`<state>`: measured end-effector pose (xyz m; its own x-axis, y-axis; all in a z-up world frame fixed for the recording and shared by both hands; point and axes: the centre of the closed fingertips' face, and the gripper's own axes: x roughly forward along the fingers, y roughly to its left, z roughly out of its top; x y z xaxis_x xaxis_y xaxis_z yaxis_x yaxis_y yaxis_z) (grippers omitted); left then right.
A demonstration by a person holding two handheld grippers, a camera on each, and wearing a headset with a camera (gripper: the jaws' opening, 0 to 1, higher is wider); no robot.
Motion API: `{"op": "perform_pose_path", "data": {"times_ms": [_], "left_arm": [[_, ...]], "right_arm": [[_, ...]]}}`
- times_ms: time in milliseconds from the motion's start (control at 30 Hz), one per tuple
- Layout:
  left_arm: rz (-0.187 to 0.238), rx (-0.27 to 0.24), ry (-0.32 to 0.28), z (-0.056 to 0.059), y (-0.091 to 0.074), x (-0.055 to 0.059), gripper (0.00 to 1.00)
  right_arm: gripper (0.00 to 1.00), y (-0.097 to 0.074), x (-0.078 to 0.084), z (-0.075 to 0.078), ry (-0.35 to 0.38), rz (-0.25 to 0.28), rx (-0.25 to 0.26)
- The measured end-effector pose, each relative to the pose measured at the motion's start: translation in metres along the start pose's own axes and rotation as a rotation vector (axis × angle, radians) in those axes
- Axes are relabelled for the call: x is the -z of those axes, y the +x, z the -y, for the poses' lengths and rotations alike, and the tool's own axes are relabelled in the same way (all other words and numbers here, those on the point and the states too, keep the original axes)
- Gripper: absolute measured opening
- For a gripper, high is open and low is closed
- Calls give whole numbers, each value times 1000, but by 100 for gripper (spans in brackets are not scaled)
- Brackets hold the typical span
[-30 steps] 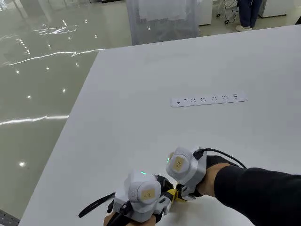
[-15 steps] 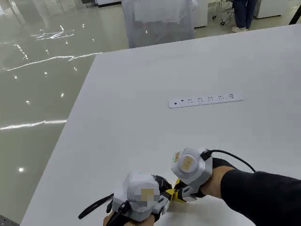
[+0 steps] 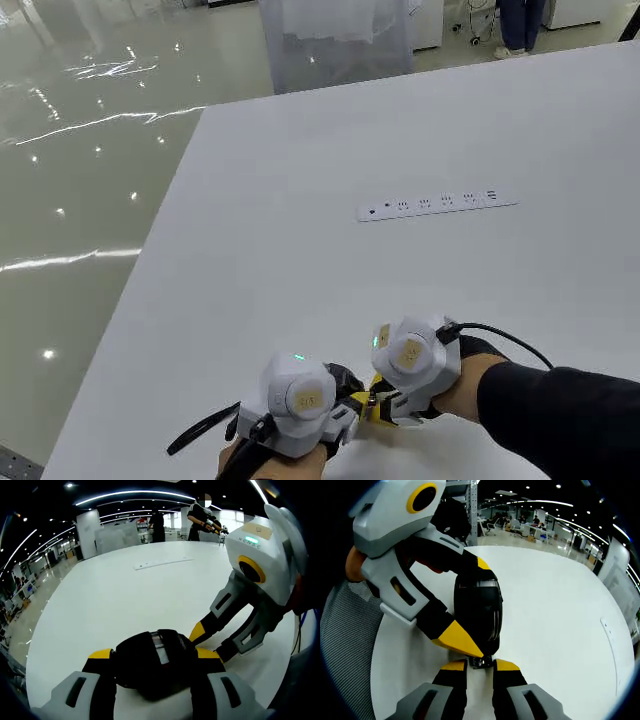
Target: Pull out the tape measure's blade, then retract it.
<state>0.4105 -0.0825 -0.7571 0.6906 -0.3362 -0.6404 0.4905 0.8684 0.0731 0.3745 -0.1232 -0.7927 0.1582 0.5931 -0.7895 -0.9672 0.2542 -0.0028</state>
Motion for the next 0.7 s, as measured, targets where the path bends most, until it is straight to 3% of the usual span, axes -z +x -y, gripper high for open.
{"op": "perform_pose_path", "data": {"times_ms": [267,500,700], "left_arm": [[1,-3,0,0,1,0,55],[5,-3,-9,-1,0,0,55],[5,-5,-11,-1,0,0,55]], "right_arm": [[10,-3,1,6,-27,26,30],[6,0,-1,7,24,25,3],[5,1,-2,7,12,20,-1]]}}
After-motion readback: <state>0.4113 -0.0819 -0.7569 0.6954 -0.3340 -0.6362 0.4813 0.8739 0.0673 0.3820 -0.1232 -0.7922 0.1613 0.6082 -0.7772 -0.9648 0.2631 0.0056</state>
